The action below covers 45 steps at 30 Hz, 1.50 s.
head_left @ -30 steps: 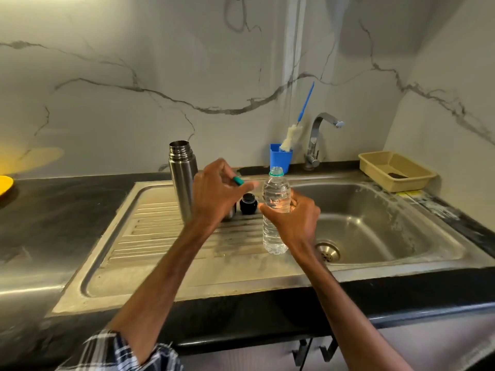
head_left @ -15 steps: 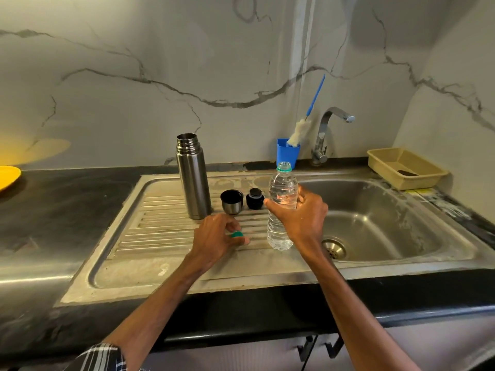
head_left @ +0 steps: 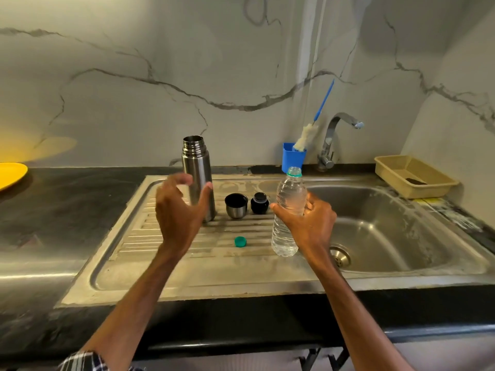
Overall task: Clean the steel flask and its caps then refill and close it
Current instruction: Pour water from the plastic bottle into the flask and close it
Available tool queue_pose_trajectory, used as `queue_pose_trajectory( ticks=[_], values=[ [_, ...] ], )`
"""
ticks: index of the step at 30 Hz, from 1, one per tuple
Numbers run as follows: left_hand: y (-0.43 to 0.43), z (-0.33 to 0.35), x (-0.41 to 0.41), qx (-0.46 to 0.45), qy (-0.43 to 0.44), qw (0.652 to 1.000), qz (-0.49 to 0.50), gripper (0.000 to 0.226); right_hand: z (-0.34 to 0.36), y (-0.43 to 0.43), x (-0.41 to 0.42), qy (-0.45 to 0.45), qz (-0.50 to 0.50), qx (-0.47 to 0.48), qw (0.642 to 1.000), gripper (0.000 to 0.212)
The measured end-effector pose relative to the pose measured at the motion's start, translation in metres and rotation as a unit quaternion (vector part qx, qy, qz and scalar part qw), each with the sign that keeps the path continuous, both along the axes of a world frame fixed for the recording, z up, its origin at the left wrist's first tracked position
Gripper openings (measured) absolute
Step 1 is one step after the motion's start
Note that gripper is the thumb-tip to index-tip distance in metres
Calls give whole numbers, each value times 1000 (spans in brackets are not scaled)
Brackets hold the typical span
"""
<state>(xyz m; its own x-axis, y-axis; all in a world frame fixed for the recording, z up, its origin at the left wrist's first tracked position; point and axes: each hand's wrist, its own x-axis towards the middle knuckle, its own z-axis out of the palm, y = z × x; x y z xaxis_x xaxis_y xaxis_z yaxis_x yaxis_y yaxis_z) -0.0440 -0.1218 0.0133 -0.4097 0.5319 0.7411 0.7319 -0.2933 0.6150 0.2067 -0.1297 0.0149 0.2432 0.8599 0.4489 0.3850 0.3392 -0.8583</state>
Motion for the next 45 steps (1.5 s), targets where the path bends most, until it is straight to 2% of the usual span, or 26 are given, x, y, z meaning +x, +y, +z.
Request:
queue_pose_trajectory(
  ticks=[2, 5, 7, 9, 14, 17, 22, 28, 37, 45],
  values=[
    [19, 16, -14, -9, -36, 999, 3, 63, 0, 1, 0, 4, 2, -2, 1000, 34],
    [49, 31, -26, -139, -60, 987, -46, 104, 1, 5, 0, 1, 4, -5, 1000, 33],
    [63, 36, -28, -198, -71, 973, -95, 117, 0, 8, 1, -4, 5, -10, 1000, 35],
    [72, 35, -26, -206, -71, 970, -111, 112, 0, 11, 2, -9, 7, -12, 1000, 36],
    [78, 31, -28, -150, -50, 985, -70, 83, 10, 13, 5, -24, 13, -2, 1000, 29],
    [71, 35, -24, -129, -36, 988, -76, 83, 15, 14, 8, -24, 23, -2, 999, 29],
    [51, 41, -4, -133, 31, 983, -120, 89, 25, 19, 10, -42, 26, -6, 999, 33],
    [42, 42, 5, -138, 71, 975, -161, 92, 41, 26, 10, -78, 55, 4, 995, 38],
    [51, 41, -2, -147, 103, 965, -193, 95, 72, 54, -3, -221, 94, 55, 969, 50],
    [63, 45, -2, -161, 136, 947, -242, 95, 98, 72, -2, -390, 81, 51, 916, 67]
  ],
)
